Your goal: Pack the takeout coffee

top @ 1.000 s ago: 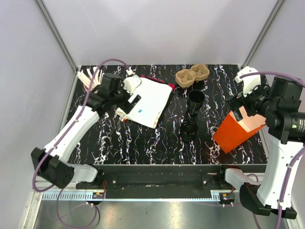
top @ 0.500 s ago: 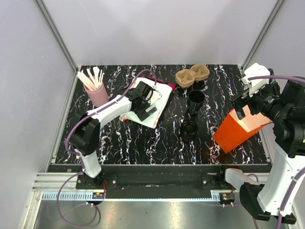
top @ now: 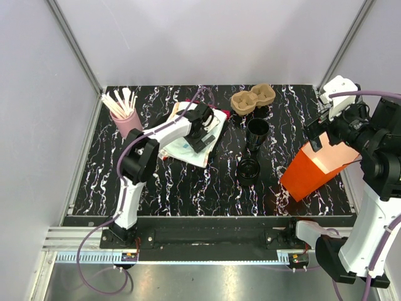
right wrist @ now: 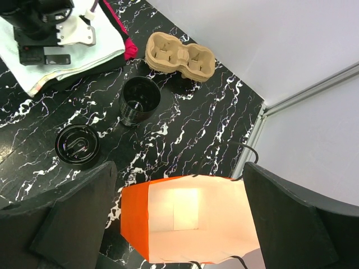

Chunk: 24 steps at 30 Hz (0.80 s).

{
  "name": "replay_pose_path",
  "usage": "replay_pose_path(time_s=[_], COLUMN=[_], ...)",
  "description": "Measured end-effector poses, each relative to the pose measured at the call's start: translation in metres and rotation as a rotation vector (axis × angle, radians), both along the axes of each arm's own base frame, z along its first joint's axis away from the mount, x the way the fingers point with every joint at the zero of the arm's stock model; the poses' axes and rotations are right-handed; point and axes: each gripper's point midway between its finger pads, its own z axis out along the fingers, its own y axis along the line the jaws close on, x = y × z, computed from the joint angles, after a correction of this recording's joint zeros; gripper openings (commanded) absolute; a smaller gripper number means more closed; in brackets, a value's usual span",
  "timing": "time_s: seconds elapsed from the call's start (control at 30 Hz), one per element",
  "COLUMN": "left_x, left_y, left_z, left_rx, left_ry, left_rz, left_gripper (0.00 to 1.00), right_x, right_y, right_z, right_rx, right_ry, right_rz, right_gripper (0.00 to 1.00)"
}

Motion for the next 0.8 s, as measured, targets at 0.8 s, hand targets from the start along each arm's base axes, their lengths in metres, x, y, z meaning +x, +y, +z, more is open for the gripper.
replay_pose_path(time_s=[0.8], left_x=[0.165], left_y=[0.034], left_z=[0.016], left_rx=[0.100], left_ry=[-0.351], left_rz=[0.314], left_gripper=[0.99], right_x=[0.004], right_y=[0.001], right_z=[-0.008], right_rx=[0.068], right_ry=[0.052], right_rz=[-0.033], right_gripper=[1.00])
